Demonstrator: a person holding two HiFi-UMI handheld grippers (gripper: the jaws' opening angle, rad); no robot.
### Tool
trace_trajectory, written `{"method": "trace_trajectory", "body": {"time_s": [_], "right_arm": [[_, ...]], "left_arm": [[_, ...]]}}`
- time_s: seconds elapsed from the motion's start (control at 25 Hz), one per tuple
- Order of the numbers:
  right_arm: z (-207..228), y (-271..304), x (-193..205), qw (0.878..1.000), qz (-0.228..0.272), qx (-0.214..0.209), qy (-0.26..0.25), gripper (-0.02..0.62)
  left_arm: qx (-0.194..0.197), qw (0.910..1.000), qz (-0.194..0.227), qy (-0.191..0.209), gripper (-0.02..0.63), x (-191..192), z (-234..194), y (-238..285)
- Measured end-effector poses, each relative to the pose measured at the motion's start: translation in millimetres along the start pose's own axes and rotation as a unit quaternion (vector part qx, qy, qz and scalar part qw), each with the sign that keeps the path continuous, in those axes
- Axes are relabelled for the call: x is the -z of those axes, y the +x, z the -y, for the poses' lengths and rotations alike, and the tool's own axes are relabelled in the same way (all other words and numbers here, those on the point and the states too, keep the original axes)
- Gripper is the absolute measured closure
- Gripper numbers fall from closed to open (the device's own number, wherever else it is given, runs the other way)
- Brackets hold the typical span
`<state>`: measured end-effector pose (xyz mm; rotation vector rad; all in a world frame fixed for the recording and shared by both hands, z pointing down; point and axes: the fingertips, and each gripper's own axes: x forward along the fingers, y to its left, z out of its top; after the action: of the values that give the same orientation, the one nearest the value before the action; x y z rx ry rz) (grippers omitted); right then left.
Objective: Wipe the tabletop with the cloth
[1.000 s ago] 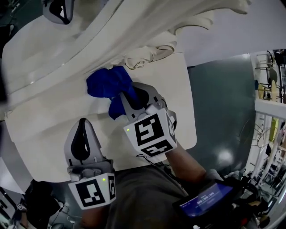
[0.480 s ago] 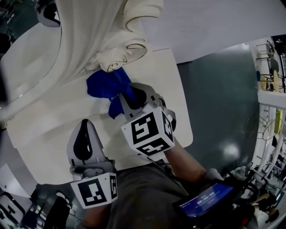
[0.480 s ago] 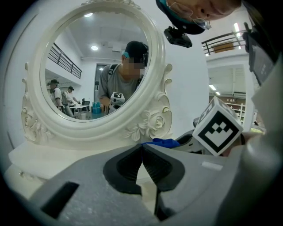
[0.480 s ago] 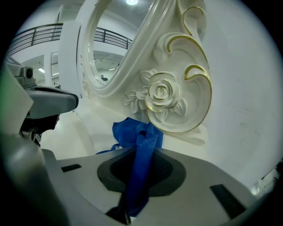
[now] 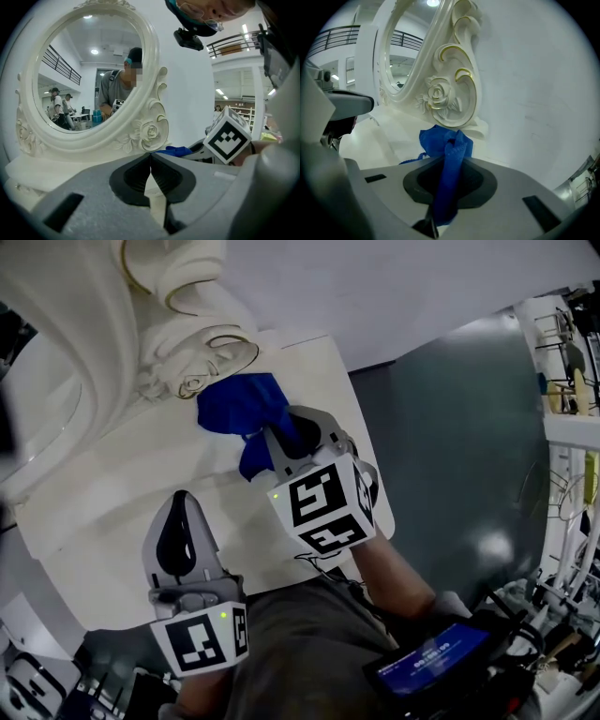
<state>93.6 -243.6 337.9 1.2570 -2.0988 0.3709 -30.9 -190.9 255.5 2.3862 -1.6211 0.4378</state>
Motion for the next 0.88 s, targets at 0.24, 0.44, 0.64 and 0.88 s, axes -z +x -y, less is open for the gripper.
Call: {"method": "trace_trajectory", "body": {"time_s": [0.24, 0.44, 0.64, 0.88], "right_arm": [[33.0, -30.6, 31.1, 0.999, 0.000, 0.029, 0.021, 0.533], [79.3, -75.6, 78.3, 0.997, -0.008, 0.063, 0.053, 0.534], [104.2, -112.0, 106.9, 0.990, -0.014, 0.113, 0.085, 0.534], [133.6, -141.6, 129.2, 0.982, -0.013, 0.159, 0.096, 0.534]], "left_arm": [[0.017, 0.9997, 0.005, 0.015, 0.589, -2.4, 42.2, -4.1], [0.046, 0.9984, 0.005, 0.034, 0.589, -3.6, 104.9, -2.6], [0.079, 0.9957, 0.006, 0.049, 0.589, -4.7, 127.9, -2.6], [0.096, 0.9938, 0.013, 0.055, 0.589, -4.6, 150.5, -0.2]]}}
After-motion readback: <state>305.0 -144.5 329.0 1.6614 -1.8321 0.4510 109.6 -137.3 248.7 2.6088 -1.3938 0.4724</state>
